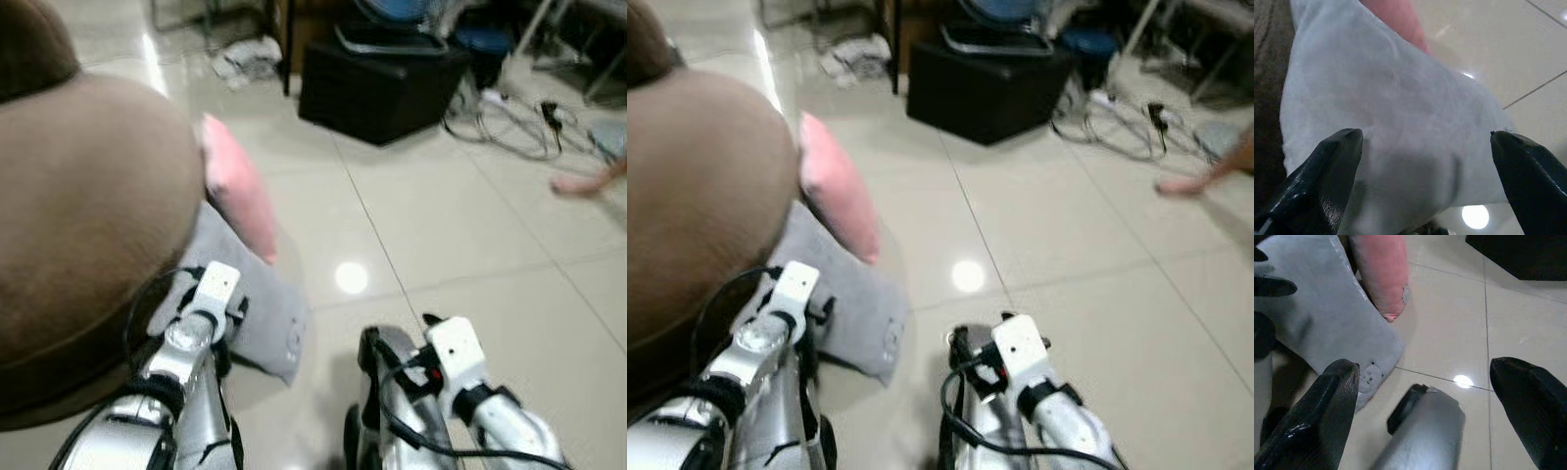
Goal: Move the pillow to the sofa from floor
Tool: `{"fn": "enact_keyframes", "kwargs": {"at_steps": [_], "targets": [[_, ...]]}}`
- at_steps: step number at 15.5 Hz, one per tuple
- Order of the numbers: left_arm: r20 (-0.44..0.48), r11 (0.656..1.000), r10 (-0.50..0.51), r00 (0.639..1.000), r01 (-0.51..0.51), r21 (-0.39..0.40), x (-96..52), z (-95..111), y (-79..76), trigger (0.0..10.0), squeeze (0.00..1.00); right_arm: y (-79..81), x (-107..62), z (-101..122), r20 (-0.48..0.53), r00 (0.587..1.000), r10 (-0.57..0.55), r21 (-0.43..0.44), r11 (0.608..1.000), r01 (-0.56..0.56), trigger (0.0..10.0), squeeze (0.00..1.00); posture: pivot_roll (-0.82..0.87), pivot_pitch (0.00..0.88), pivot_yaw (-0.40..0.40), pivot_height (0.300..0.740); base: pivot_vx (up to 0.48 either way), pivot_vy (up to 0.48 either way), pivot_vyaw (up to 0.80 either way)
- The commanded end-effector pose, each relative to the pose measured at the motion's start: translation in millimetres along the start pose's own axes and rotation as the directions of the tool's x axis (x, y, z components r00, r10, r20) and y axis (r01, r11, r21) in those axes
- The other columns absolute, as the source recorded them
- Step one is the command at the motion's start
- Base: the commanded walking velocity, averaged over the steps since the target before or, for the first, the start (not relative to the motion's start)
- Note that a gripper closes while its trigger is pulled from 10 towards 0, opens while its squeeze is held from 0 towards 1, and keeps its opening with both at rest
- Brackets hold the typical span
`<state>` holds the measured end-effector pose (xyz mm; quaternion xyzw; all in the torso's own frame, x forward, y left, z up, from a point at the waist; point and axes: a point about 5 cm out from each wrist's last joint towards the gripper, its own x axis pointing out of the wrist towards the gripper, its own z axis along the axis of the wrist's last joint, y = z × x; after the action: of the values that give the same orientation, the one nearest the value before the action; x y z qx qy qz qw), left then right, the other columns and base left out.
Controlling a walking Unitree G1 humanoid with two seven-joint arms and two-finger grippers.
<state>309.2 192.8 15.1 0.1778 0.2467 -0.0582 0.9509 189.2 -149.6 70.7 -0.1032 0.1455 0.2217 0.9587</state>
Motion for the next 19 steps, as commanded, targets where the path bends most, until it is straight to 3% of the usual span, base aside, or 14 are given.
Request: {"fn": "enact_keyframes", "kwargs": {"at_steps": [1,3,6,11,12,15,17,18,19], "targets": [[0.019,0.999,0.048,0.999,-0.048,0.014,0.8,3.4,5.6,10.0,1.0,1.1,-7.2,6.9,0.018,1.0,0.02,-0.019,1.0,-0.019,10.0,0.0,-0.1,0.217,-0.097,0.475,0.0,0.0,0.0],[0.036,0.993,0.11,0.993,-0.111,0.027,1.1,7.2,14.6,10.0,1.0,3.7,-11.3,8.9,0.021,0.997,0.069,-0.022,0.997,-0.068,10.0,0.0,-0.1,0.234,-0.102,0.475,0.0,0.0,0.0],[0.07,0.965,0.222,0.972,-0.23,0.124,-2.9,6.3,36.0,10.0,1.0,17.9,-13.5,15.3,0.02,0.981,0.194,-0.062,0.979,-0.192,10.0,0.0,-0.11,0.279,-0.104,0.475,0.0,0.0,0.0],[0.038,0.917,0.346,0.938,-0.346,0.196,-6.5,1.3,56.7,10.0,1.0,6.5,-8.0,37.7,0.08,0.963,0.256,-0.113,0.963,-0.246,10.0,0.0,-0.15,0.329,-0.135,0.475,0.0,0.0,0.0],[0.03,0.914,0.363,0.931,-0.362,0.185,-6.8,1.1,58.7,10.0,0.0,5.7,-8.0,40.0,0.082,0.961,0.266,-0.131,0.958,-0.254,10.0,0.0,-0.16,0.334,-0.142,0.475,0.0,0.0,0.0],[0.013,0.913,0.384,0.923,-0.381,0.148,-5.7,2.5,58.0,10.0,0.0,-2.2,-9.6,49.8,0.117,0.96,0.255,-0.177,0.956,-0.233,10.0,0.0,-0.19,0.336,-0.15,0.475,0.0,0.0,0.0],[0.023,0.906,0.39,0.921,-0.388,0.169,-3.5,7.5,54.6,10.0,0.0,-5.0,-16.5,53.0,0.119,0.95,0.287,-0.189,0.946,-0.262,10.0,0.0,-0.2,0.338,-0.151,0.475,0.0,0.0,0.0],[0.027,0.899,0.402,0.915,-0.4,0.179,-3.1,9.8,55.2,6.0,0.0,-5.2,-19.5,54.0,0.117,0.947,0.298,-0.198,0.942,-0.272,10.0,0.0,-0.21,0.338,-0.151,0.475,0.0,0.0,0.0],[0.035,0.892,0.412,0.911,-0.41,0.191,-2.7,12.3,56.2,2.7,0.0,-5.9,-21.9,54.8,0.114,0.946,0.304,-0.206,0.939,-0.276,10.0,0.0,-0.22,0.338,-0.155,0.475,0.0,0.0,0.0]]}}
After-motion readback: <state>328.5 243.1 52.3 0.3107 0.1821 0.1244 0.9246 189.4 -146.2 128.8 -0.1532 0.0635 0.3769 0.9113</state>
